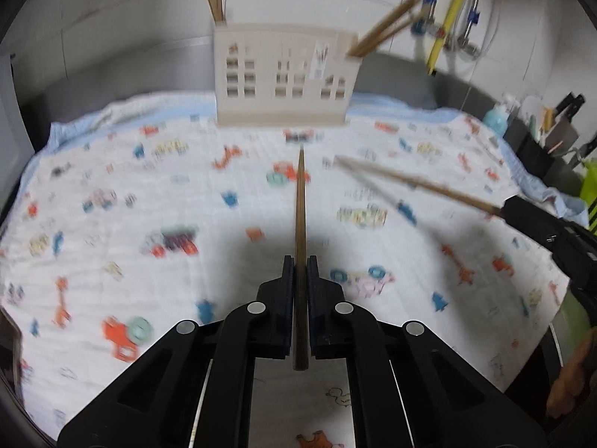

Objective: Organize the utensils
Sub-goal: 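Lift both held chopsticks upright and carry them above the holder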

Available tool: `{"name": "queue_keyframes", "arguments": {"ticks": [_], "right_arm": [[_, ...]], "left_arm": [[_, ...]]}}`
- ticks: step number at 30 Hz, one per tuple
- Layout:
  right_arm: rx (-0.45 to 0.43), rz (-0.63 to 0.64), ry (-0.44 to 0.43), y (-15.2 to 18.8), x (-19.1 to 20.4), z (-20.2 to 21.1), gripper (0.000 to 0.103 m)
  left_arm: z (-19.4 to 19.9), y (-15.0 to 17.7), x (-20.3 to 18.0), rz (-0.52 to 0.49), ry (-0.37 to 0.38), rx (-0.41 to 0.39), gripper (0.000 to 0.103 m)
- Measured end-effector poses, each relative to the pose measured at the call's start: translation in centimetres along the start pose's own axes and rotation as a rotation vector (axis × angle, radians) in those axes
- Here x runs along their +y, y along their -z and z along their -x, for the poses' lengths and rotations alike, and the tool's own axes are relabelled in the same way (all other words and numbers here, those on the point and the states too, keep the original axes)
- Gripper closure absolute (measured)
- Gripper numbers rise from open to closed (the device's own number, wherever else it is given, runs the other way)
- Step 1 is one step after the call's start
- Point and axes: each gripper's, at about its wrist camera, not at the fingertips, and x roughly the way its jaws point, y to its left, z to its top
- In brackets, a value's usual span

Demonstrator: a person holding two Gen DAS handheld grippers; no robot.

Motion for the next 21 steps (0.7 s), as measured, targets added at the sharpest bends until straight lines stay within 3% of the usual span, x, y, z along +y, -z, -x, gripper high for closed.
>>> {"name": "queue_keyframes", "arguments": {"ticks": [10,21], "right_arm": [[-0.05,0.043,-0.065,-5.5,0.9,1.7,0.097],[-0.054,0.103,-0.114,-11.8,1.5,1.4,0.097]], "left_arm": [[5.1,-3.9,1.3,-0.011,0.049,-0.2,0.098],[5.0,-6.8,2.2,-0.026,0.088,-0.203,0.098]]}}
